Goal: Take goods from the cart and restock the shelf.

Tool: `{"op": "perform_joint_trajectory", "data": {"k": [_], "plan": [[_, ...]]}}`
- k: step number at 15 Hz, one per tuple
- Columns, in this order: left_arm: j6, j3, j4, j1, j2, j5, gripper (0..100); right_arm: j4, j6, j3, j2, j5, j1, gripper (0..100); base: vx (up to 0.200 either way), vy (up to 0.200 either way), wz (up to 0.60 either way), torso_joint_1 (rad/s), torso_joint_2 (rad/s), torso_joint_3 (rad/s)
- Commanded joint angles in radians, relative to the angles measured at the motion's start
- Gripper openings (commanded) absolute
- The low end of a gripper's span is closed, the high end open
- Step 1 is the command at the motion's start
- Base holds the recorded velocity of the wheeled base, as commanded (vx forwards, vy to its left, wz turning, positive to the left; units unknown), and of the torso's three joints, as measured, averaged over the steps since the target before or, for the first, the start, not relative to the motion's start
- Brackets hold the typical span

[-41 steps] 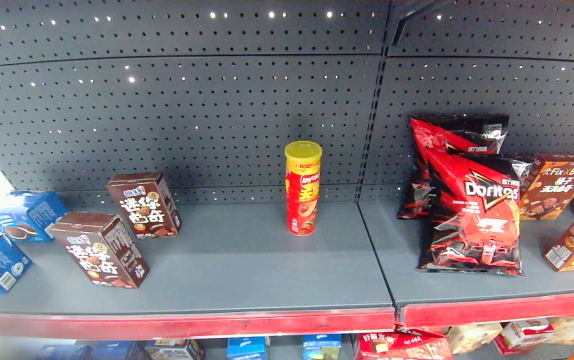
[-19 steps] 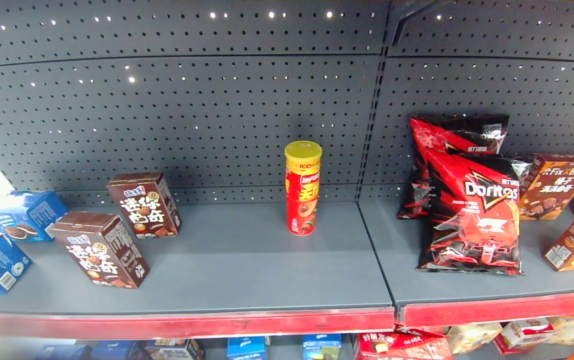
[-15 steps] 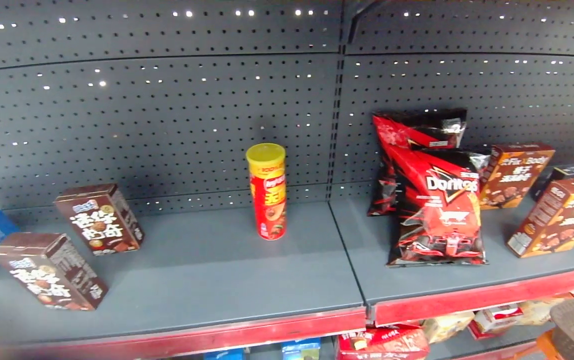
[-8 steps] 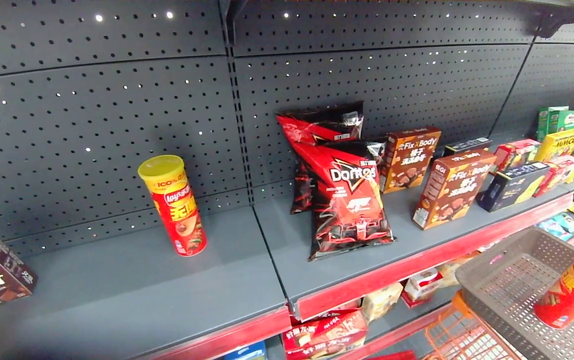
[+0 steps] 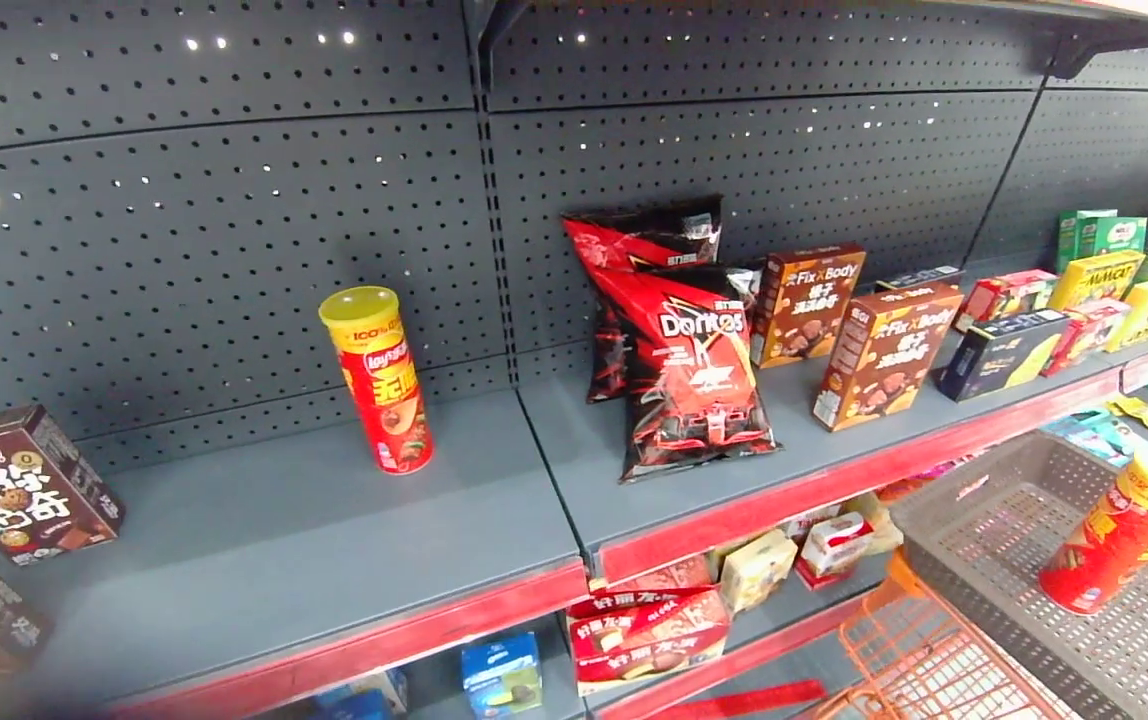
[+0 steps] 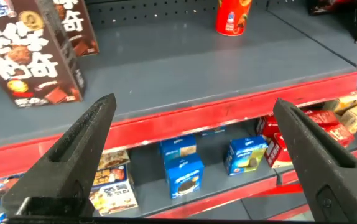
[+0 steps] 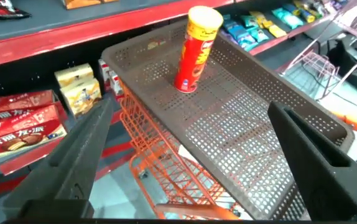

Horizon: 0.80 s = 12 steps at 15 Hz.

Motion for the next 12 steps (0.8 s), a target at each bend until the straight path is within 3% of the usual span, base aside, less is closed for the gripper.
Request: {"op": "perform_joint_trajectory", "data": {"k": [1,7,12], "plan": [[0.000,0.000,0.000,0.000,0.001,-0.001,100,0.002,-0.001,0.003,0.002,0.000,0.000,100,0.000,0.000,0.00,0.000,0.00,0.000],[0.001,0.000,0.000,0.000,0.001,-0.001,100,0.002,-0.001,0.002,0.002,-0.001,0.002,100,0.000,0.000,-0.60,0.010,0.00,0.002],[0.003,0.000,0.000,0.000,0.001,-0.001,100,0.000,-0.001,0.002,0.002,-0.001,0.000,100,0.000,0.000,0.00,0.000,0.00,0.000]]}}
